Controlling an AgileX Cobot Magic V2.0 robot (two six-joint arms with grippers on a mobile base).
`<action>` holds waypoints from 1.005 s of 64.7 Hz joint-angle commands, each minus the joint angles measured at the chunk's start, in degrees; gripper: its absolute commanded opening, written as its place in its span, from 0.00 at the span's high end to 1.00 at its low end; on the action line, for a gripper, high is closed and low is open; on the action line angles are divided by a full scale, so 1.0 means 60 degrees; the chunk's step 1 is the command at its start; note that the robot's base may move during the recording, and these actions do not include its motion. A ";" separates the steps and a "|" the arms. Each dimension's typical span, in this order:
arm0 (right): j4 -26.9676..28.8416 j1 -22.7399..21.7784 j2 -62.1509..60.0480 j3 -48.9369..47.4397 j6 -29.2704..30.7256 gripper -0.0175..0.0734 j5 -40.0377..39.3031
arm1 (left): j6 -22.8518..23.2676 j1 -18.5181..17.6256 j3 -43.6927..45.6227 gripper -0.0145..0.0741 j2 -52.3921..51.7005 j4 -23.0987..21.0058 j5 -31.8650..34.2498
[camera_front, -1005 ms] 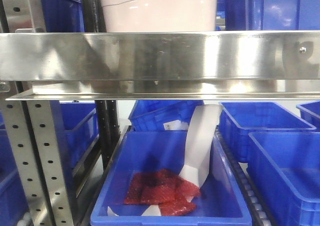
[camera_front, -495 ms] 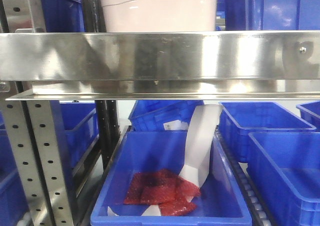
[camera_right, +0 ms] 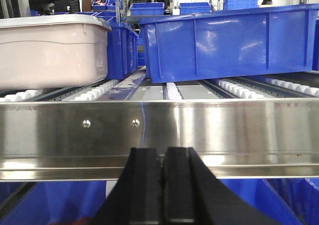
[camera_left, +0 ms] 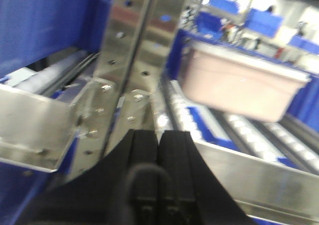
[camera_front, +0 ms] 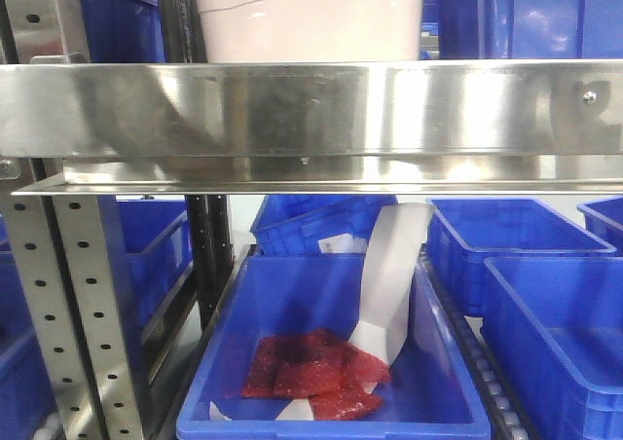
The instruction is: Grab white bin and place on right shelf
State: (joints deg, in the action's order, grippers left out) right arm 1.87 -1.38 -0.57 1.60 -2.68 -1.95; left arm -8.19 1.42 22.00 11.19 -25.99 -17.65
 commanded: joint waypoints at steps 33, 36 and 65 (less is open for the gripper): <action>0.0001 0.0015 -0.0181 -0.0006 0.0081 0.75 -0.0787 | 0.1841 -0.1192 -0.2043 0.97 -0.0715 0.4565 0.4183; 0.0001 0.0015 -0.0181 -0.0006 0.0081 0.75 -0.0787 | 0.1841 -0.1192 -0.2284 0.97 -0.0861 0.4405 0.4183; 0.0001 0.0015 -0.0181 -0.0006 0.0081 0.75 -0.0787 | 0.1550 -0.1192 -0.3938 0.97 -0.1362 0.3898 0.4135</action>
State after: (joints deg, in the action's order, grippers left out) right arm 1.96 -1.38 -0.57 1.60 -2.68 -1.90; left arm 1.75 -5.29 -1.65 2.55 -2.05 2.27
